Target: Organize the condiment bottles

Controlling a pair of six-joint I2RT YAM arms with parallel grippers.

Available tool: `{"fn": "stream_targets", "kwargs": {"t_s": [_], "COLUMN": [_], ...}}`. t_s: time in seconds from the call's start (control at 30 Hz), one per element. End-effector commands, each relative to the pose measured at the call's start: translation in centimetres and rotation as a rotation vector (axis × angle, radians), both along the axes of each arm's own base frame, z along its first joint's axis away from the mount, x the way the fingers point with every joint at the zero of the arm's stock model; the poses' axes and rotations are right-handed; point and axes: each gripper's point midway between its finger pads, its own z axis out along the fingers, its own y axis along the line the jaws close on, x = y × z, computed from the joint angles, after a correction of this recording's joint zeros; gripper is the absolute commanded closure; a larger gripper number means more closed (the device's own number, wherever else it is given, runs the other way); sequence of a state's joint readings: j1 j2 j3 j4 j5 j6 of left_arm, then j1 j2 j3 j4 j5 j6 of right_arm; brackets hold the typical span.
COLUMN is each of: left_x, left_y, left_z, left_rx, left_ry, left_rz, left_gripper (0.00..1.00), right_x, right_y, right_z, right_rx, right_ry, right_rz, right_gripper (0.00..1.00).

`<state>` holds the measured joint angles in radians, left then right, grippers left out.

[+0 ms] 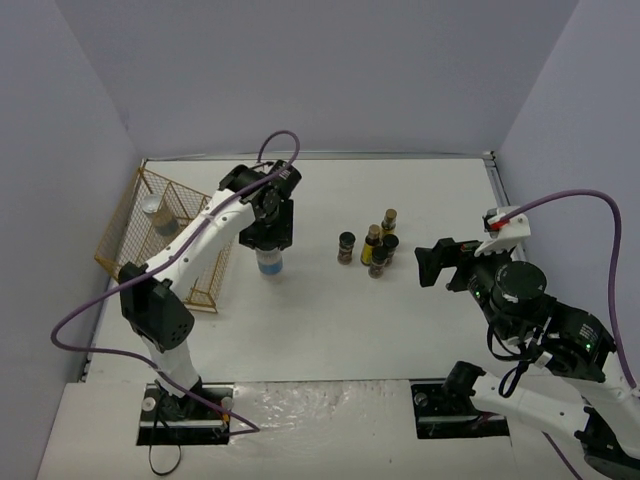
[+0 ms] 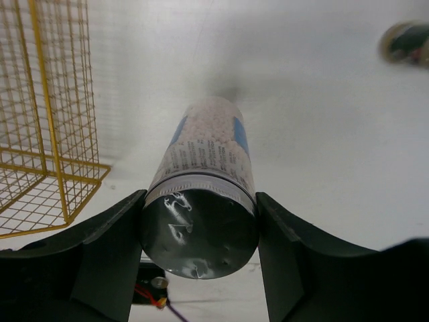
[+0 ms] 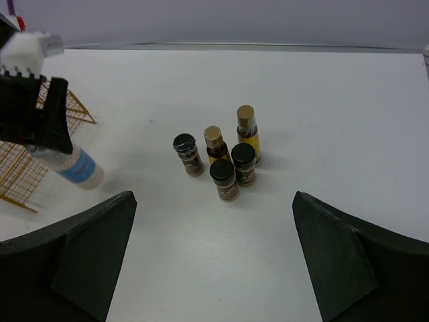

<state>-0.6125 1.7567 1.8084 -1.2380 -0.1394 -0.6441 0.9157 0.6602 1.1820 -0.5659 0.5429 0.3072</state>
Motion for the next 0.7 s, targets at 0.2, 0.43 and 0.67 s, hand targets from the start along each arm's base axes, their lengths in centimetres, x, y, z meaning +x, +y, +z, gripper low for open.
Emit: {"fn": "stream_targets", "kwargs": {"t_s": [0.2,0.43,0.67], "left_x": [-0.3,0.0,-2.6], "left_y": [9.6,15.4,22.5], "left_z": [14.7,17.0,18.2], "left_rx": [-0.068,-0.091,0.033], "left_ry": [-0.256,-0.388,-0.507], "left_rz": [0.381,0.673,0.940], "left_gripper": [1.00,1.00,1.00], "right_x": [-0.5,-1.3,-1.8], "right_y": [-0.3,0.6,1.9], "right_z": [1.4,0.8,-0.5], "right_rx": [0.007,-0.006,-0.054], "right_ry": [-0.063,-0.061,-0.047], "right_rz": [0.041,0.132,0.221], "right_gripper": [0.00,0.00,0.00]}}
